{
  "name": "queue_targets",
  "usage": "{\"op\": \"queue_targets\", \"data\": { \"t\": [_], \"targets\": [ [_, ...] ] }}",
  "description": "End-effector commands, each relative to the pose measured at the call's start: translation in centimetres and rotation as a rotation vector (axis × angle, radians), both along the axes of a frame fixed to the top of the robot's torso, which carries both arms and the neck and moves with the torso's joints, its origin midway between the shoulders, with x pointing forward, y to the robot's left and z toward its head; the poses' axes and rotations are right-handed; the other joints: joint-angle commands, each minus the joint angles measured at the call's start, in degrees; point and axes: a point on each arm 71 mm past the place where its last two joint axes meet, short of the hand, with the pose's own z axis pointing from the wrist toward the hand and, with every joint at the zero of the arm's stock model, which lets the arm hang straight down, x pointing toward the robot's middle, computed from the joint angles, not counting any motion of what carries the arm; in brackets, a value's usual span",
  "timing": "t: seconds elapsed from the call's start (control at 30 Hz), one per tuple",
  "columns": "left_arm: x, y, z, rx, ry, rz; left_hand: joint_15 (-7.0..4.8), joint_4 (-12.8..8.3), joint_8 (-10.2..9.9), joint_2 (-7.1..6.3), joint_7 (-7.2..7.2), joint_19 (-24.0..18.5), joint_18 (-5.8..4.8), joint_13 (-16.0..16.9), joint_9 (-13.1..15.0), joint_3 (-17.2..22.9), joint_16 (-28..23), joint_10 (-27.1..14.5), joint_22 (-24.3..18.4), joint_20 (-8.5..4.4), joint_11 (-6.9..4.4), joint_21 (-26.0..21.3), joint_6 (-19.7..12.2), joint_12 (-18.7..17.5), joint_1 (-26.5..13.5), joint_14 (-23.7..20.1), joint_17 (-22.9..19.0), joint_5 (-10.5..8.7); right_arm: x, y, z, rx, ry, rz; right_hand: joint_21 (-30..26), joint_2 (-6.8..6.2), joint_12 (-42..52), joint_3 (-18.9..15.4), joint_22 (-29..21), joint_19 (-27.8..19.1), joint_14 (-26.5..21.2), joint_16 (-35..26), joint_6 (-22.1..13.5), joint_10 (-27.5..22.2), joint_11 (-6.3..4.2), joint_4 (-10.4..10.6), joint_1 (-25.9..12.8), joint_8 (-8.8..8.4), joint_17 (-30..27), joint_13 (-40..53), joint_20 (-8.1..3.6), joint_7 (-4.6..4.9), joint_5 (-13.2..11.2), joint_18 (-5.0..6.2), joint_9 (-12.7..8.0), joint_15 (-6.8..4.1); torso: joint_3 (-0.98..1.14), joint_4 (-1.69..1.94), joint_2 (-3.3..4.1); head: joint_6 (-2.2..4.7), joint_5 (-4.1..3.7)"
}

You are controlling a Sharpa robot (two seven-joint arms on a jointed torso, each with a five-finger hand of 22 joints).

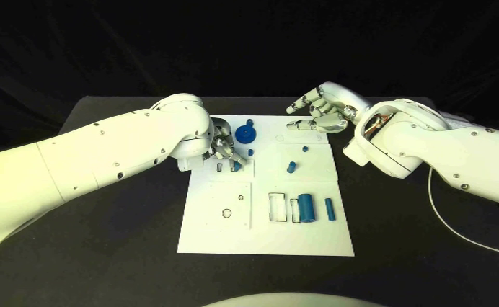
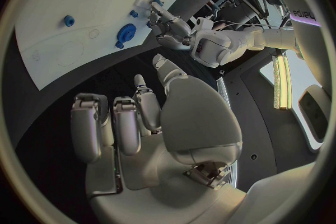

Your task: Assemble the parts on the task board

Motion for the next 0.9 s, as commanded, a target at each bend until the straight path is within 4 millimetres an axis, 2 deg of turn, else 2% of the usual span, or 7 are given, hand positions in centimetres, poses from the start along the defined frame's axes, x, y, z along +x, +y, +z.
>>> {"op": "queue_targets", "data": {
  "t": [0.03, 0.27, 0.43, 0.5, 0.6, 0.73, 0.9],
  "targets": [
    [-0.2, 0.0, -0.2, 0.019, 0.015, -0.011, -0.51, -1.1, -0.5, 1.10, -0.29, 0.3, -0.38, -0.3, 0.3, 2.0, 0.2, -0.1, 2.8, -0.36, -0.41, 0.2, -0.4, -0.5, 3.4, 5.9, 15.1, 0.29, 0.0, 0.1, -0.1, -0.010, 0.011, 0.011, -0.2, 0.65, -0.1, -0.3, 2.9, 0.0, 4.8, -0.2, 0.4, -0.1, -0.25, 0.2, 0.0, 0.22, 9.8, 5.0, 0.26, 0.01, 0.5, -0.45, 0.1, 0.08, 0.00, 0.03, -0.02, -0.04, -0.04],
    [-0.2, 0.0, -0.2, 0.018, 0.018, -0.013, -0.47, -3.3, -2.1, -0.10, -0.02, 0.2, -0.38, -0.7, 0.1, 8.1, 0.2, -0.5, 2.9, -0.40, -0.26, 0.1, -1.3, -1.5, 6.7, 5.9, 15.1, 4.00, 0.0, 0.2, -0.1, -0.009, 0.010, 0.011, -0.2, 0.65, -0.1, -0.3, 2.9, 0.0, 4.8, -0.2, 0.4, -0.1, -0.25, 0.2, 0.0, 0.22, 9.8, 5.0, 0.26, 0.01, 0.5, -0.45, 0.1, 0.08, -0.01, 0.03, 0.01, -0.08, -0.01],
    [-0.3, 0.1, -0.2, 0.018, 0.019, -0.013, 0.15, -3.0, -3.0, -4.85, 0.50, 0.2, -0.36, -1.1, 0.8, 18.7, 0.2, -0.4, 3.2, -0.06, 0.09, 0.2, -1.1, -2.2, 4.9, 5.9, 15.1, 5.34, 0.0, 0.2, -0.1, -0.009, 0.010, 0.011, -0.2, 0.71, -0.1, -0.3, 2.9, 0.0, 4.8, -0.2, 0.5, -0.1, -0.26, 0.2, 0.0, 0.22, 9.8, 5.0, 0.25, 0.00, 0.6, -0.45, 0.1, 0.07, -0.02, 0.03, 0.02, -0.19, 0.01],
    [-0.3, 0.2, -0.2, 0.018, 0.019, -0.012, 0.16, -2.9, -3.0, -8.57, 0.84, 0.2, -0.47, -1.1, 1.7, 26.5, 0.2, -0.2, 3.3, 0.36, -0.26, 0.2, -1.1, -2.4, 2.4, 5.9, 15.1, 5.25, 0.0, 0.2, -0.1, -0.009, 0.010, 0.012, -0.2, 0.77, -0.1, -0.3, 2.9, 0.0, 4.8, -0.2, 0.5, -0.1, -0.27, 0.3, 0.0, 0.22, 9.8, 5.0, 0.24, 0.00, 0.7, -0.46, 0.1, 0.06, -0.01, 0.01, 0.00, -0.21, 0.01],
    [-0.4, 0.4, -0.2, 0.012, 0.018, -0.007, 0.14, -3.5, -2.6, -11.79, 1.07, 0.3, -0.45, -1.1, 3.0, 34.5, 0.2, 0.1, 3.7, 0.33, 0.14, 0.2, -0.9, -2.5, -0.7, 5.9, 15.1, 5.24, 0.0, 0.2, -0.1, -0.007, 0.011, 0.012, -0.2, 0.84, -0.1, -0.3, 2.9, 0.0, 4.8, -0.2, 0.5, -0.1, -0.27, 0.4, 0.0, 0.22, 9.8, 5.0, 0.23, -0.01, 0.8, -0.45, 0.1, 0.05, -0.01, 0.02, 0.02, -0.29, -0.02],
    [-0.6, 0.7, -0.1, -0.003, 0.019, 0.003, 0.27, -5.1, -2.0, -14.07, 0.88, 0.5, -0.52, -1.0, 4.4, 40.6, 0.2, 0.4, 4.1, 0.35, 0.32, 0.4, -1.0, -2.5, -3.6, 5.9, 15.1, 5.34, 0.0, 0.2, -0.2, -0.006, 0.012, 0.012, -0.2, 0.89, -0.1, -0.3, 2.9, 0.0, 4.8, -0.2, 0.5, -0.1, -0.28, 0.5, -0.1, 0.20, 9.7, 5.0, 0.22, -0.01, 0.9, -0.45, 0.1, 0.04, 0.01, 0.09, -0.03, -0.27, -0.11],
    [-0.9, 1.3, 0.1, -0.018, 0.009, 0.022, 0.23, -6.1, -1.7, -14.76, 0.81, 0.7, -0.59, -0.9, 5.1, 42.9, 0.2, 0.6, 4.5, 0.36, 0.40, 0.6, -1.0, -2.4, -4.6, 5.9, 15.1, 5.43, 0.0, 0.2, -0.2, -0.006, 0.013, 0.012, -0.2, 0.94, -0.2, -0.4, 2.9, 0.0, 4.8, -0.2, 0.5, -0.1, -0.28, 0.6, -0.3, 0.18, 9.7, 4.9, 0.20, -0.01, 1.1, -0.44, 0.0, 0.03, 0.05, 0.13, -0.06, -0.32, -0.07]
  ]
}}
